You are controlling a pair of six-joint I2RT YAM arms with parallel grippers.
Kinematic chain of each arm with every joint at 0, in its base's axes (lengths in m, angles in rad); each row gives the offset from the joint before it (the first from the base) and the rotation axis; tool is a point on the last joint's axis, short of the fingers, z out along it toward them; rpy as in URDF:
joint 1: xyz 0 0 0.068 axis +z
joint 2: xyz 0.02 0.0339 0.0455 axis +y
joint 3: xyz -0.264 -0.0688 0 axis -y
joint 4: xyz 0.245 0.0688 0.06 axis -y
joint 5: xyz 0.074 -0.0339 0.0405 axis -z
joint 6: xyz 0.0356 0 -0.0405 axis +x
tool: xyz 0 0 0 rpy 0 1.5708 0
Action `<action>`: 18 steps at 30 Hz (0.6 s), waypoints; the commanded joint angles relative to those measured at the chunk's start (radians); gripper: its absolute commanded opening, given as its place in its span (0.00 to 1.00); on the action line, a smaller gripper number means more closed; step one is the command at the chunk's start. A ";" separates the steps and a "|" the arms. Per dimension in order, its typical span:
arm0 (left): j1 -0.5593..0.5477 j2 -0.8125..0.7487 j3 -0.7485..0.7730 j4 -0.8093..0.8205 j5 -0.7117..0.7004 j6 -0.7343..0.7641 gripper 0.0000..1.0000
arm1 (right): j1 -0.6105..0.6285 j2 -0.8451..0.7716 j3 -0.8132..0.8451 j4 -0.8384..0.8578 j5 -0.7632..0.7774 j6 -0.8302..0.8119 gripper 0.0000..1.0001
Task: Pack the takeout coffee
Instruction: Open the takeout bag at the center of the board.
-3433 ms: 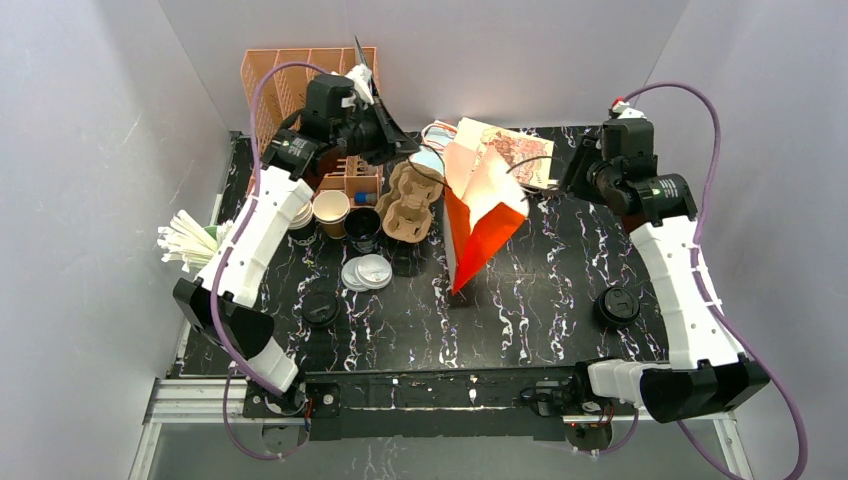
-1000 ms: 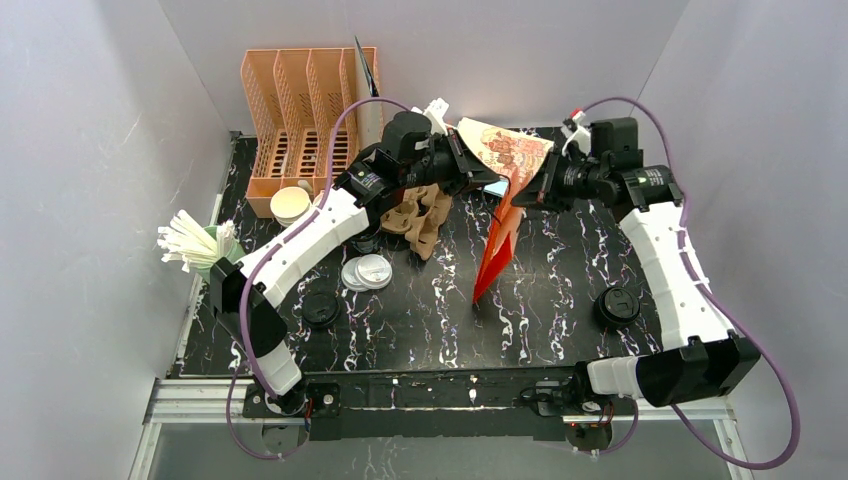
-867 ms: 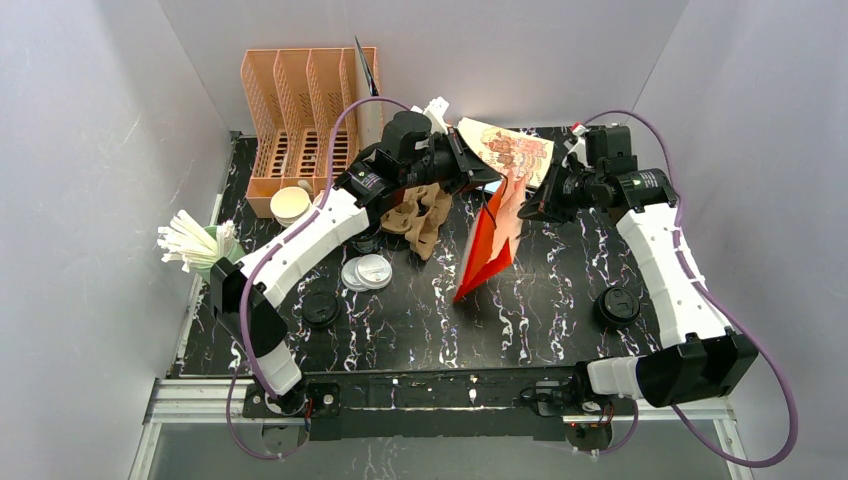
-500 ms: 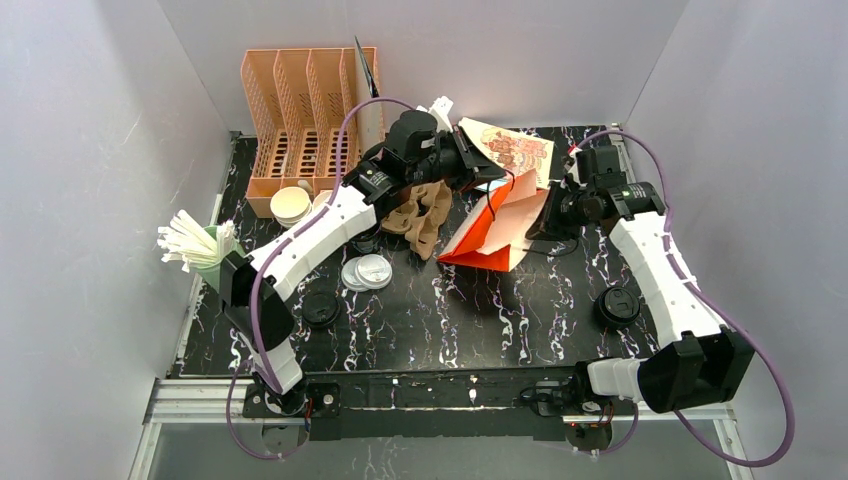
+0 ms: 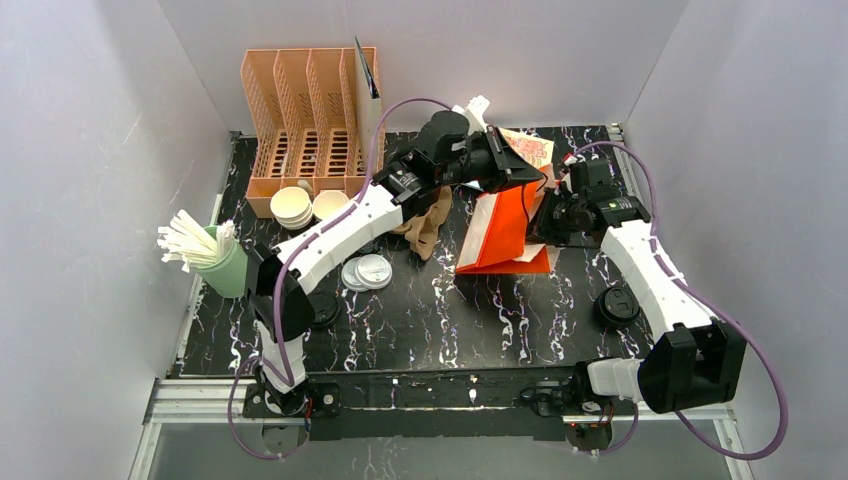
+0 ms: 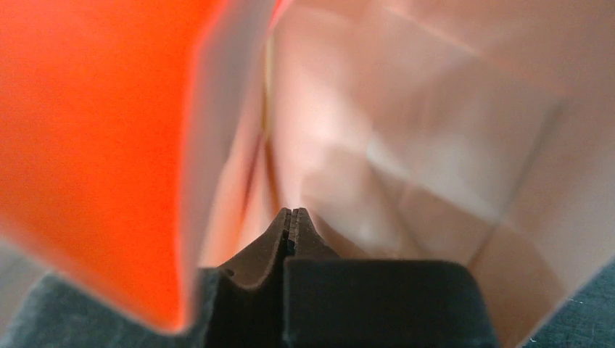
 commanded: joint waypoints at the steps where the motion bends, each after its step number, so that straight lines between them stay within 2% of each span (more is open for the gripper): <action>1: -0.014 -0.018 0.039 0.041 0.000 -0.035 0.02 | -0.016 -0.021 -0.033 0.080 0.086 0.004 0.01; 8: -0.010 -0.045 0.041 0.069 -0.060 -0.041 0.02 | -0.090 -0.006 -0.082 0.063 0.088 -0.025 0.01; 18: 0.044 -0.078 0.091 0.023 -0.105 -0.013 0.02 | -0.102 0.015 -0.014 -0.050 0.335 -0.048 0.01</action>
